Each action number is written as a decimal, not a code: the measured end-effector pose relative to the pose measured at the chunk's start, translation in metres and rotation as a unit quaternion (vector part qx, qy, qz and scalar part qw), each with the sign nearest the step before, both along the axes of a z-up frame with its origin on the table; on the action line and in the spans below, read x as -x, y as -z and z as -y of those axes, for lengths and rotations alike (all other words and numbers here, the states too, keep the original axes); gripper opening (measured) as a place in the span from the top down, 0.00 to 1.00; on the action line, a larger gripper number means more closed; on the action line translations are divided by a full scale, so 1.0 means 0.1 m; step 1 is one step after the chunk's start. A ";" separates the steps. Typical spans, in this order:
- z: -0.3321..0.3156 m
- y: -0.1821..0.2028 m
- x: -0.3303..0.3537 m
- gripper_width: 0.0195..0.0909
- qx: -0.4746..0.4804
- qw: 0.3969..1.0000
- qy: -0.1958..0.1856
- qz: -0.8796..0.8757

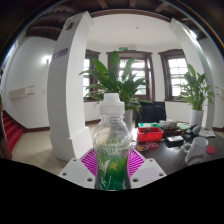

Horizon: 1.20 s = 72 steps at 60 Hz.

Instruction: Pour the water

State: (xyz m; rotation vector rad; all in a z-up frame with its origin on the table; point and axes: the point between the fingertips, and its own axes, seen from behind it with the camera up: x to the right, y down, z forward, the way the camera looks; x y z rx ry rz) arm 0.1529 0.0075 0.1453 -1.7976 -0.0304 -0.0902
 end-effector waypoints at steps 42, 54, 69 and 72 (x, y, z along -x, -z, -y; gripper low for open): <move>-1.08 -1.44 -0.97 0.82 -0.100 0.807 0.110 -0.571; -1.42 -1.83 -1.13 0.78 -0.147 0.645 0.132 -0.738; -1.50 -2.18 -1.09 0.79 -0.193 0.474 0.155 -0.845; -1.55 -2.16 -0.99 0.78 -0.185 0.462 0.164 -0.852</move>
